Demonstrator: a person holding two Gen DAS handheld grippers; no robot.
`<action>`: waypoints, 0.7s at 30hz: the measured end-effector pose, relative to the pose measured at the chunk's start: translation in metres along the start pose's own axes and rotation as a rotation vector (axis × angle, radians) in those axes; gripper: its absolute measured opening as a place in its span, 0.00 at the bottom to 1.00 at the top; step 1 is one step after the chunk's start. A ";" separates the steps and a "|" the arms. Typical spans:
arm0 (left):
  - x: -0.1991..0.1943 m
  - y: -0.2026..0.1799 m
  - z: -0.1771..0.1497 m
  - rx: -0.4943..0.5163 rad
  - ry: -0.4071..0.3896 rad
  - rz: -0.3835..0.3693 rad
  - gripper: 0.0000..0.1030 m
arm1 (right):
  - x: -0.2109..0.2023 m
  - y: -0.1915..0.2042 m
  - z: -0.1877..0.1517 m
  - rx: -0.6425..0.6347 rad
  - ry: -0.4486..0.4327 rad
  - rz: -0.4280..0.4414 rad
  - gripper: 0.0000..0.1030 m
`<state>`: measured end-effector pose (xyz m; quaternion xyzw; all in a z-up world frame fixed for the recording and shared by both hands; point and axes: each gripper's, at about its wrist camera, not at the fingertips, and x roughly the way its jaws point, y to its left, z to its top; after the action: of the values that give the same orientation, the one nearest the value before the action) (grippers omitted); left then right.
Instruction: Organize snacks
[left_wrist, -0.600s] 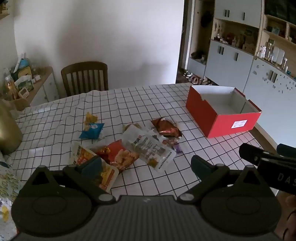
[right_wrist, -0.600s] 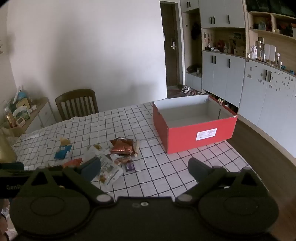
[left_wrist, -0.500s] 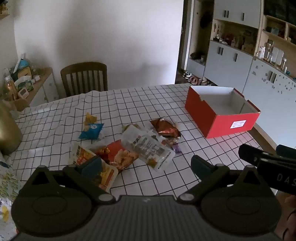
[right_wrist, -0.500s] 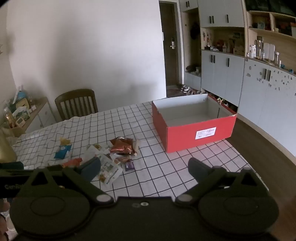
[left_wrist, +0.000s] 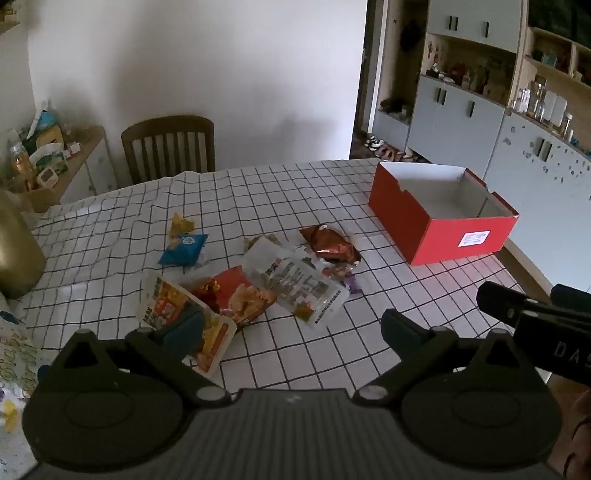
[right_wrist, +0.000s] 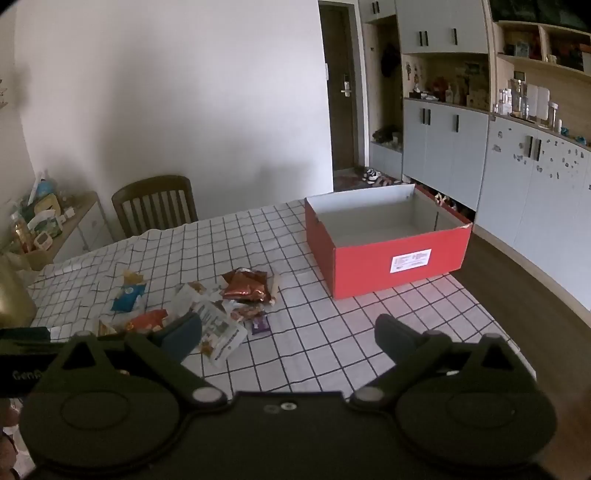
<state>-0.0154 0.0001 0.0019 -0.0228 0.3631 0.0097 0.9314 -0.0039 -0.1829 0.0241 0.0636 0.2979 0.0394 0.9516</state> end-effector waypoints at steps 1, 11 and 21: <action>-0.001 0.001 0.000 0.000 -0.003 0.002 1.00 | 0.000 0.000 0.000 -0.001 -0.001 0.000 0.97; -0.002 0.002 -0.001 0.006 -0.009 0.001 1.00 | -0.004 0.003 -0.002 -0.009 -0.010 0.005 0.97; -0.007 0.004 -0.004 -0.004 -0.012 0.000 1.00 | -0.010 0.005 -0.003 -0.011 -0.017 0.015 0.97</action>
<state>-0.0230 0.0035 0.0034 -0.0245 0.3576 0.0104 0.9335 -0.0138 -0.1791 0.0279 0.0609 0.2891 0.0477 0.9542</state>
